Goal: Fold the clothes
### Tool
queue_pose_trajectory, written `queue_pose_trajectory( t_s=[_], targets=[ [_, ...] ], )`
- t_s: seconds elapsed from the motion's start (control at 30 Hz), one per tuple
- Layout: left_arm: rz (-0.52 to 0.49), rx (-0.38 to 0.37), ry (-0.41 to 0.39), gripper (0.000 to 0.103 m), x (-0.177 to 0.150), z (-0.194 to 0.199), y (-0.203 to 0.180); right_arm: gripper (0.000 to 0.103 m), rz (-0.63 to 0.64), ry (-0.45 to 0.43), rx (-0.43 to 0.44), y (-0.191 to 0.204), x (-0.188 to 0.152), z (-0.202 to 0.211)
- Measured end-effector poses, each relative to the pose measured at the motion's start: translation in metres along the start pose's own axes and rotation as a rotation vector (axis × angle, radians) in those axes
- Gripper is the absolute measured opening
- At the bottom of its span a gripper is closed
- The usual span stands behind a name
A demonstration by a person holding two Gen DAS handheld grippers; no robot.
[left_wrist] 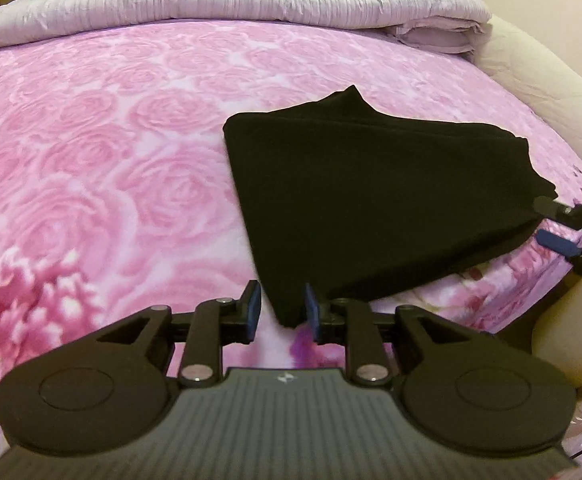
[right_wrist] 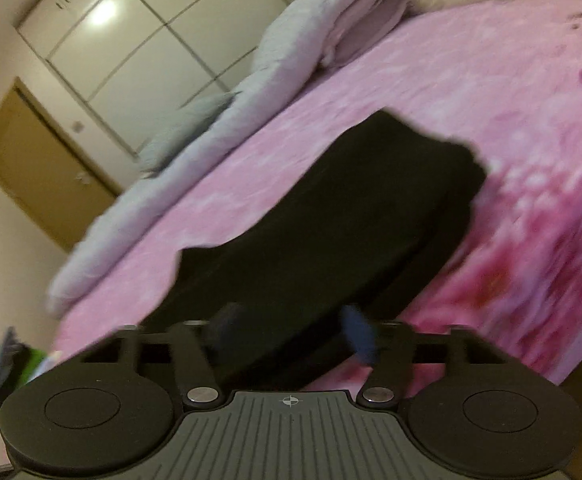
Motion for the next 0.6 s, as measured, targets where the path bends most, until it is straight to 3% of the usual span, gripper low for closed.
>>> queue_pose_trajectory(
  t_s=[0.23,0.37,0.47,0.6],
  targets=[
    [0.02,-0.005,-0.015,0.022,-0.013,0.017,0.013,0.065,0.072,0.032,0.045,0.043,-0.017,0.0],
    [0.04,0.034,-0.009,0.023,-0.025,0.02,0.03,0.065,0.106,0.049,0.037,0.051,-0.03,0.001],
    [0.047,0.085,0.002,0.023,-0.032,0.021,0.043,0.065,0.166,0.073,-0.013,0.055,-0.044,0.001],
    [0.039,0.115,0.004,0.023,-0.035,0.022,0.049,0.065,0.41,0.092,-0.197,0.063,-0.061,0.001]
  ],
)
Point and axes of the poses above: each gripper's, at about its wrist camera, not at the fingertips, and z roughly against the way its jaws point, y to its left, x to its top, the point moved 10 cm from there along -z, roughly the way its jaws point, and after that the axes turned 5 degrees about x, right-handed, at the moved point
